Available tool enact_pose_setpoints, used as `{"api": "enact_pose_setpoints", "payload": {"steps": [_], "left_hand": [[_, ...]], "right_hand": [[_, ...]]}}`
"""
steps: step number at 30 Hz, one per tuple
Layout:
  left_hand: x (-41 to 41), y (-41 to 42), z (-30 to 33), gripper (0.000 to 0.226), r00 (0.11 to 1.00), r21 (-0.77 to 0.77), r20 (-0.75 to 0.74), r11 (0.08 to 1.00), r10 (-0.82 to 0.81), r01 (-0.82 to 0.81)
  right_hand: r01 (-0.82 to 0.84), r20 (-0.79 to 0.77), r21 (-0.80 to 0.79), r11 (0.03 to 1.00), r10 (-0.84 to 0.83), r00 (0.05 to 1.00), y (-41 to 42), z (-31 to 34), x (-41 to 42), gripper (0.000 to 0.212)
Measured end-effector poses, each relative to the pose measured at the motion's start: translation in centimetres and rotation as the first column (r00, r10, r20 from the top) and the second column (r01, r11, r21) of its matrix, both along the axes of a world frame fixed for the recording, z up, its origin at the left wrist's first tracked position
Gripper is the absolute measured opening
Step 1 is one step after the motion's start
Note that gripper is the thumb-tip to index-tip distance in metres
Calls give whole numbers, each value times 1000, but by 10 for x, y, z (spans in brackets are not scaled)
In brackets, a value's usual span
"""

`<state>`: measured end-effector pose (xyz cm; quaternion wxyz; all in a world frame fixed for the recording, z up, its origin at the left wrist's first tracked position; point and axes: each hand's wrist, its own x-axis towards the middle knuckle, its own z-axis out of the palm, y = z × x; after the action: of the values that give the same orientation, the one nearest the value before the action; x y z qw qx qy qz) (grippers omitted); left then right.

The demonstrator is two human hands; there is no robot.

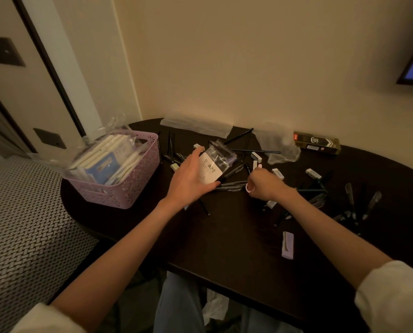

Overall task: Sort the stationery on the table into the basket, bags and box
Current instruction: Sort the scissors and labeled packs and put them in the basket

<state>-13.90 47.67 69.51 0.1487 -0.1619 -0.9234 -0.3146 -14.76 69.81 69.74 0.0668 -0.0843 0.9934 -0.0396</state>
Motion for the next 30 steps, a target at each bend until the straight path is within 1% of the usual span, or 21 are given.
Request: {"api": "enact_pose_setpoints", "payload": {"steps": [3,5,6,8,10,12,13,15,16,18,19,20,22,25,26,30], "left_hand": [[0,-2,0,102,1000,-9,2,1000,12,-12],[-1,-3,0,99,999,-19,-1,999,36,-36],[-1,-3,0,96,998,-27,-7,998,55,-55],[-2,-4,0,91,995,-42,-22,995,94,-95],[-2,-3,0,90,993,-63,-35,991,116,-118],[-3,-3,0,91,990,-85,-48,987,132,-136],[-3,-4,-1,92,989,-93,-53,985,140,-145],[-4,-4,1,92,987,-100,-48,982,154,-158],[-5,-5,2,93,987,-104,-36,981,159,-162],[-5,-6,4,95,986,-114,-11,979,169,-169],[-5,-6,5,95,985,-119,-2,977,175,-174],[-5,-6,6,96,984,-123,4,976,180,-179],[-4,-6,7,96,983,-126,7,976,182,-179],[-1,-6,9,95,984,-123,3,977,177,-176],[0,-5,10,95,985,-120,2,978,174,-173],[9,-2,11,95,993,-97,-9,988,121,-121]], "right_hand": [[11,-29,-7,1000,-12,1000,3,4,0,19],[69,-126,-64,996,-77,989,6,10,0,19],[118,-190,-124,985,-140,972,7,15,1,18],[208,-305,-279,937,-292,906,10,23,0,20],[248,-381,-394,885,-403,832,12,33,3,22],[202,-448,-488,849,-442,777,10,45,12,21],[153,-479,-537,830,-449,754,7,51,16,20],[15,-541,-628,778,-450,710,1,63,23,20],[-60,-547,-682,729,-454,704,-2,69,25,20],[-161,-508,-776,610,-451,734,-8,82,29,15],[-180,-485,-801,571,-442,754,-11,88,32,12],[-191,-480,-804,563,-426,767,-14,92,33,10],[-207,-483,-792,575,-382,788,-20,99,37,7],[-219,-447,-803,555,-317,837,-28,99,40,4],[-220,-445,-797,562,-301,843,-31,98,41,4],[-210,-466,-739,640,-261,845,-39,89,41,7]]}}
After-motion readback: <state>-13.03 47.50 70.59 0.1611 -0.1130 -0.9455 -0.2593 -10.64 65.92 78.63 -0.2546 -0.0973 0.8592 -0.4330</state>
